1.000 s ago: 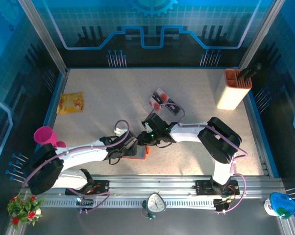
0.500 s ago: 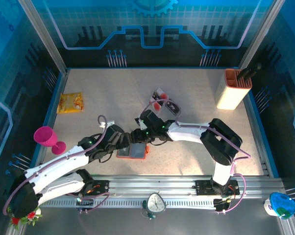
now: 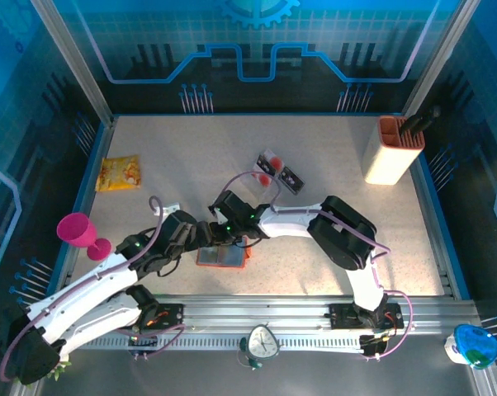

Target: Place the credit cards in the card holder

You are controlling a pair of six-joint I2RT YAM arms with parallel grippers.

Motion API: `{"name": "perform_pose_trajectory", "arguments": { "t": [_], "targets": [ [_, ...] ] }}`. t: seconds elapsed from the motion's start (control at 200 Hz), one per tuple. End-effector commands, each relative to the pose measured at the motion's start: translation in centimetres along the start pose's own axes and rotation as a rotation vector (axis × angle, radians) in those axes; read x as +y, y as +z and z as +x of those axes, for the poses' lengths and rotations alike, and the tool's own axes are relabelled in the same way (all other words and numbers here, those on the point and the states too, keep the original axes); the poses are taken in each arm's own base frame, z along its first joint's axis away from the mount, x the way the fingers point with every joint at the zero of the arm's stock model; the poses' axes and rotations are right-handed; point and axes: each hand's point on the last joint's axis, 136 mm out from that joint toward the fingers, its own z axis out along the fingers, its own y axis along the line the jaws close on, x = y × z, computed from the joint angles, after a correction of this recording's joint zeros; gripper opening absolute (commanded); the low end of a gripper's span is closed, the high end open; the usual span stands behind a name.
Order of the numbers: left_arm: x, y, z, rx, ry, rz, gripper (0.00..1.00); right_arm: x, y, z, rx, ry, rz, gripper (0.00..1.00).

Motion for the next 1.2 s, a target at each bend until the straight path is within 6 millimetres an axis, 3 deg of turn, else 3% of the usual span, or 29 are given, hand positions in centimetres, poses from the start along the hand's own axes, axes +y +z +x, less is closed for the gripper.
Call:
{"name": "perform_pose_trajectory", "arguments": {
  "t": [0.0, 0.155, 0.41, 0.58, 0.785, 0.91, 1.196],
  "targets": [
    [0.4, -0.3, 0.0, 0.003, -0.028, -0.004, 0.94, 1.2, 0.5, -0.5, 0.001, 0.005, -0.040, 0.44],
    [0.6, -0.2, 0.3, 0.010, -0.037, -0.008, 0.94, 1.9, -0.6, -0.8, -0.024, 0.005, -0.079, 0.44],
    [0.7, 0.2, 1.0, 0.038, -0.047, -0.006, 0.97, 2.1, -6.3, -1.8, -0.147, 0.003, -0.103, 0.44],
    [0.5, 0.4, 1.1, 0.051, -0.033, -0.006, 0.99, -1.2, -9.4, -0.5, -0.173, 0.007, 0.013, 0.44],
    [-0.2, 0.9, 1.0, 0.066, -0.020, -0.009, 0.99, -5.9, -12.0, 2.3, -0.117, -0.127, 0.357, 0.52],
    [-0.7, 1.2, 0.7, 0.063, -0.017, -0.010, 0.99, -7.4, -12.2, 3.3, -0.084, -0.198, 0.488, 0.55],
    [-1.6, 1.7, 0.7, 0.091, -0.002, -0.010, 0.99, -7.7, -9.9, 3.0, -0.064, -0.218, 0.489, 0.52]
  ]
}}
